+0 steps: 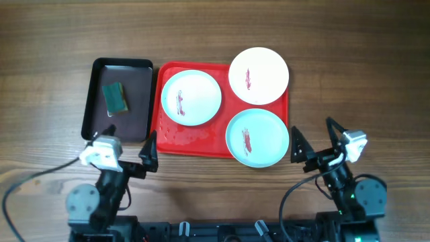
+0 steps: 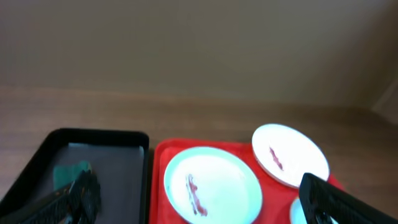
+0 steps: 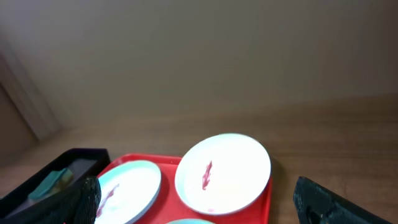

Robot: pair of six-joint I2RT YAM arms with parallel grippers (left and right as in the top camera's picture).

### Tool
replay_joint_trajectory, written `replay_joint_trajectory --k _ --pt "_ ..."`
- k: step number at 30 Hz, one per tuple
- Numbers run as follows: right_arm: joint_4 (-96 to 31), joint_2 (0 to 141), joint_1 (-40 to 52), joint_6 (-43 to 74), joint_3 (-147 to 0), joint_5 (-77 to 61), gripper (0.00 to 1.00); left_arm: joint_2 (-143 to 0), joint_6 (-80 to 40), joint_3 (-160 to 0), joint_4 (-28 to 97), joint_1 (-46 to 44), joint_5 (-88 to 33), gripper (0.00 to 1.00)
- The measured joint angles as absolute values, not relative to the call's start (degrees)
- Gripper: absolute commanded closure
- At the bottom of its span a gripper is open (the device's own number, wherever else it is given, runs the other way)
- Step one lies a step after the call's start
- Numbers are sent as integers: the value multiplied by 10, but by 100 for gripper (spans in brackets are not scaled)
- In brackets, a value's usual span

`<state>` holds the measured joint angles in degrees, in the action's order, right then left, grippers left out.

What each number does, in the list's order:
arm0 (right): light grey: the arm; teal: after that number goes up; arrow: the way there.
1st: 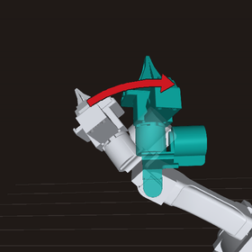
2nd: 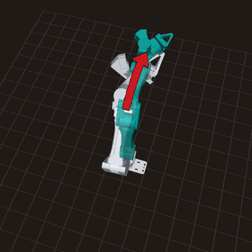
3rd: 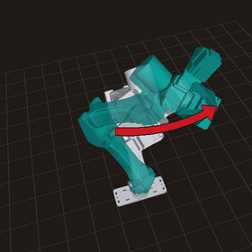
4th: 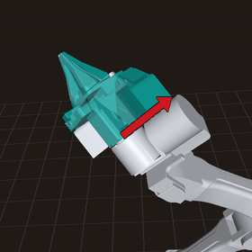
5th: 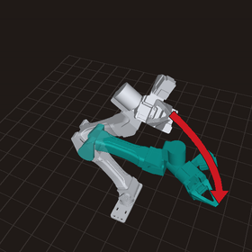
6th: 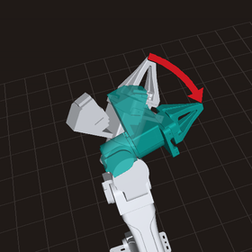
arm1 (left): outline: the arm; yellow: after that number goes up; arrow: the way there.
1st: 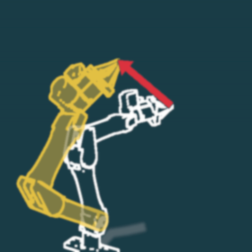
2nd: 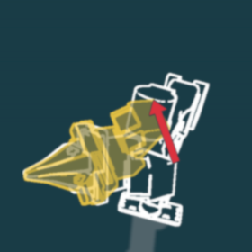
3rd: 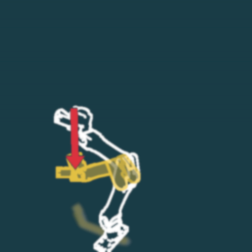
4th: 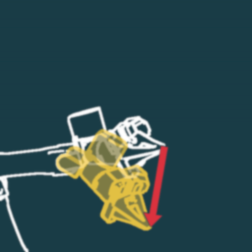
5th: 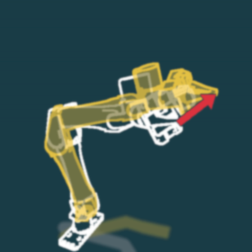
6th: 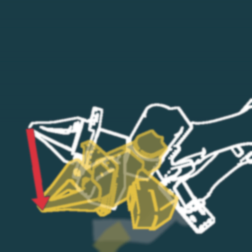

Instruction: Clean dirty plates on tray and stack at the side

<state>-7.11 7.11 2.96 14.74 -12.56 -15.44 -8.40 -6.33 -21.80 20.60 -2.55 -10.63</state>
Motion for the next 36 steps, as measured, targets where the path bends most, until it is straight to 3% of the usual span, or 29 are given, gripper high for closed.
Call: replay_joint_trajectory --k 11,22,26,36 --pt "-197 322 30 126 -350 -188 1 -328 -64 -470 402 -25 -106 0" --pt "-469 591 30 78 -641 -217 1 -624 -64 -827 730 -25 -107 0" --pt "-465 652 30 67 -689 -225 0 -704 -63 -896 766 -25 -109 0" --pt "-411 743 50 117 -693 -274 0 -791 -86 -901 763 -25 -174 0"
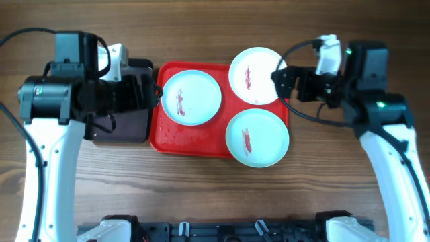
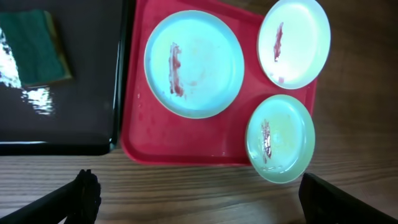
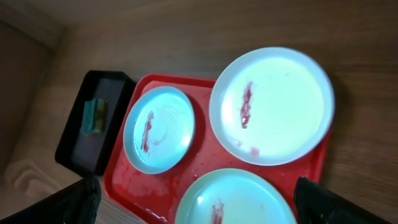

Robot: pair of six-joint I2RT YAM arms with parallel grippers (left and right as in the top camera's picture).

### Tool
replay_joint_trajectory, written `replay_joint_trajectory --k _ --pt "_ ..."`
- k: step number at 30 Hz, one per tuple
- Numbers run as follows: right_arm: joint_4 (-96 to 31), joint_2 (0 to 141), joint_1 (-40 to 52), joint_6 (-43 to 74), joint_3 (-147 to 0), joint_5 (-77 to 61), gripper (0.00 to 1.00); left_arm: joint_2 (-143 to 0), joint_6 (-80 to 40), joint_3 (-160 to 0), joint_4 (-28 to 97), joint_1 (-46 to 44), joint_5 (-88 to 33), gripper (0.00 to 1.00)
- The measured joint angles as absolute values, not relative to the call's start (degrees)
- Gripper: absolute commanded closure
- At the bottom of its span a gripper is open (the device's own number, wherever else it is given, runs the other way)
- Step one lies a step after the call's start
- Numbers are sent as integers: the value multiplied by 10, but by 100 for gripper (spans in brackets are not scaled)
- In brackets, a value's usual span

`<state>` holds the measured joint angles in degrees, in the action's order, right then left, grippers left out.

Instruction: Clean dirty plates on tray and stack at the side

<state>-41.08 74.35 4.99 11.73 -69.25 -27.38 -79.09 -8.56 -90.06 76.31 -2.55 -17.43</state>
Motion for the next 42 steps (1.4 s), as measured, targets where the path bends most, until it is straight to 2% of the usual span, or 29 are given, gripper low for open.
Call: replay_joint_trajectory --k 2,6,10,12,14,16,24,31,37,42 --pt "-401 763 70 127 -693 -268 0 -798 -105 -901 756 -25 -167 0" --pt "-377 805 120 147 -693 -243 1 -828 -179 -903 755 -14 -79 0" --pt "-356 835 164 156 -693 -222 4 -897 -225 -904 740 10 7 6" --pt "-349 843 178 163 -693 -216 4 -947 -242 -904 722 22 41 11" --pt "-344 848 195 170 -693 -200 4 -997 -255 -904 696 34 63 23" --pt "-344 850 204 180 -693 -182 4 -1030 -262 -904 668 43 72 30" --pt "-342 850 209 214 -693 -155 4 -1124 -264 -904 597 77 89 27" --pt "-356 850 209 223 -693 -151 4 -1181 -221 -904 545 80 92 28" --pt "-358 850 209 225 -693 -149 4 -1206 -208 -904 529 80 84 40" --pt "-360 850 209 231 -693 -149 4 -1211 -203 -904 518 80 60 43"
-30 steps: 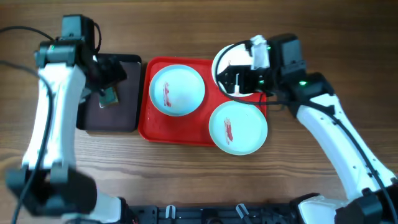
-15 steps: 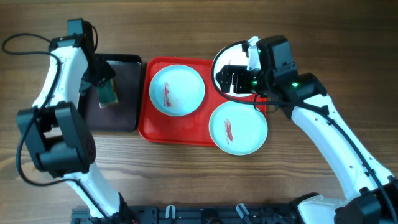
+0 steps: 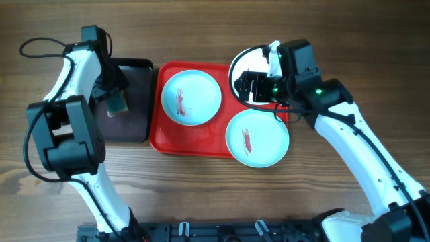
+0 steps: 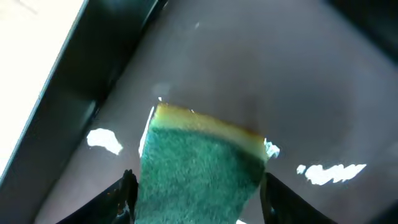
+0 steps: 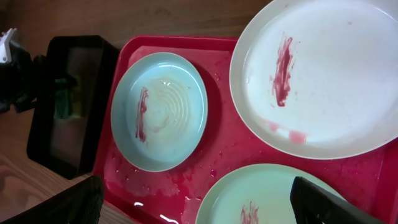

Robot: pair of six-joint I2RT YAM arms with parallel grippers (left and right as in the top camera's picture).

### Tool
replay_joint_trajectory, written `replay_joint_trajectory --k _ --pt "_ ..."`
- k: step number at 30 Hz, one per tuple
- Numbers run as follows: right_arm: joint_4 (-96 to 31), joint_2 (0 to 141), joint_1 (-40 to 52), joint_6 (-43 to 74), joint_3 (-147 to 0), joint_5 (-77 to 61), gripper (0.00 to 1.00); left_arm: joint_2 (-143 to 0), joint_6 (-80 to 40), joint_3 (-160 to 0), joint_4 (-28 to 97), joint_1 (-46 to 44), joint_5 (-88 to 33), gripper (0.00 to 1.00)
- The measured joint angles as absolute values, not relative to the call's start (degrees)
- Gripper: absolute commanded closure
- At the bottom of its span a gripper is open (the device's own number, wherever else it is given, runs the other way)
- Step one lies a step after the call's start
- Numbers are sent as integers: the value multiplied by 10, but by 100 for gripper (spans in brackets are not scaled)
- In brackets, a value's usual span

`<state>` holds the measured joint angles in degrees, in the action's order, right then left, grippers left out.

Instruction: Clean dirty plates on tray and stack at the side

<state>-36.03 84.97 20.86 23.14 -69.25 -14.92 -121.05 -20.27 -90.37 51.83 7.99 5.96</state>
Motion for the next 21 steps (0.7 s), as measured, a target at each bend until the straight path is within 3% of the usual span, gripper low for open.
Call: replay_joint_trajectory --k 7,11,17,21 --pt "-372 850 209 234 -693 -149 4 -1211 -202 -896 505 80 53 47" --pt "-373 850 209 234 -693 -149 4 -1211 -202 -891 502 80 53 56" --pt "-373 850 209 234 -693 -149 4 -1211 -200 -872 494 80 53 60" --pt "-373 850 209 234 -693 -149 4 -1211 -200 -863 490 80 53 68"
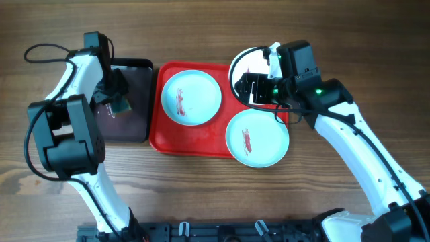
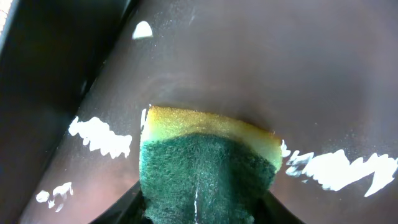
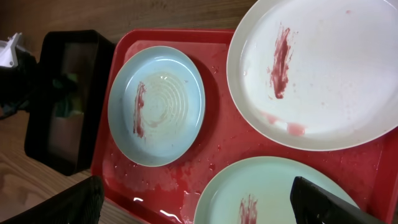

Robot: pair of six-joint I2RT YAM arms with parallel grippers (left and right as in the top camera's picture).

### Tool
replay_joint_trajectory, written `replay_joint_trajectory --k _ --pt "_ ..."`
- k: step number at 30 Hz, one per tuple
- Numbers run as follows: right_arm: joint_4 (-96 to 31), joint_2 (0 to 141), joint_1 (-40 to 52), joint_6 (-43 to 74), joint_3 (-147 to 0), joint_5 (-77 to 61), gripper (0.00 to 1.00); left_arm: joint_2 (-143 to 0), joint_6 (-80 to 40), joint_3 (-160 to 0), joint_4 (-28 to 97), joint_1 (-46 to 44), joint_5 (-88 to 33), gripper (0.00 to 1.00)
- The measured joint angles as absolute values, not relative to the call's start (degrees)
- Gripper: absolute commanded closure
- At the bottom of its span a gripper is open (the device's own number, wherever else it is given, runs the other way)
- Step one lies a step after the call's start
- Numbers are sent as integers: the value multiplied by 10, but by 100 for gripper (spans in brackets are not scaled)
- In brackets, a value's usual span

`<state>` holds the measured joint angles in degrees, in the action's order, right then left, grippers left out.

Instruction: Clean dirty plates on tray and stack at the side

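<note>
A red tray (image 1: 168, 138) holds two light blue plates (image 1: 191, 97) (image 1: 257, 138) and a white plate (image 1: 243, 64), each smeared with red. The right wrist view shows the same white plate (image 3: 317, 68) and both blue plates (image 3: 157, 106) (image 3: 273, 193). A green and yellow sponge (image 2: 208, 162) lies in the black tray (image 1: 134, 114). My left gripper (image 2: 202, 210) is shut on the sponge, which is creased down its middle. My right gripper (image 3: 202, 202) hangs wide open over the red tray and holds nothing; its arm hides part of the white plate from overhead.
Wet streaks shine on the black tray's floor (image 2: 336, 168). The red tray's floor (image 3: 211, 146) is wet with reddish smears between the plates. Bare wooden table (image 1: 201, 195) lies in front of both trays and to the right (image 1: 376, 54).
My left gripper has shut on the sponge, which it stood astride with its fingers apart; the sponge now looks pinched. The right arm has barely shifted.
Both arms first sat low at the table's front edge, grippers open. Then the left was high over the black tray and the right beside the white plate. Later the left stood open astride the sponge, and now it grips it; the right hovers open over the plates.
</note>
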<state>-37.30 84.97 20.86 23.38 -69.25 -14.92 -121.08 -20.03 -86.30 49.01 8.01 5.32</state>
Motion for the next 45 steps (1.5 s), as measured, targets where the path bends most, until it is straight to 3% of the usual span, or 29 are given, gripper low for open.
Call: replay_joint_trajectory --k 2,3,5,11,16,20,24,28,33,40,45 --pt "-373 850 209 234 -693 -149 4 -1211 -198 -863 490 80 53 60" --pt "-373 850 209 234 -693 -149 4 -1211 -198 -863 491 80 53 49" --pt "-373 850 209 234 -693 -149 4 -1211 -197 -863 496 80 54 39" --pt "-373 850 209 234 -693 -149 4 -1211 -200 -856 522 80 50 40" --pt "-373 850 209 234 -693 -149 4 -1211 -200 -856 531 80 41 51" --pt "-373 850 209 234 -693 -147 4 -1211 -200 -856 529 80 38 52" --pt "-373 850 209 234 -693 -147 4 -1211 -200 -854 516 80 37 41" --pt "-373 850 209 234 -693 -145 4 -1211 -200 -854 499 80 36 38" --pt "-373 850 209 234 -693 -142 4 -1211 -200 -854 488 80 35 51" --pt "-373 850 209 234 -693 -139 4 -1211 -199 -854 483 80 35 96" --pt "-373 850 209 236 -693 -139 14 -1211 -198 -854 484 80 36 96"
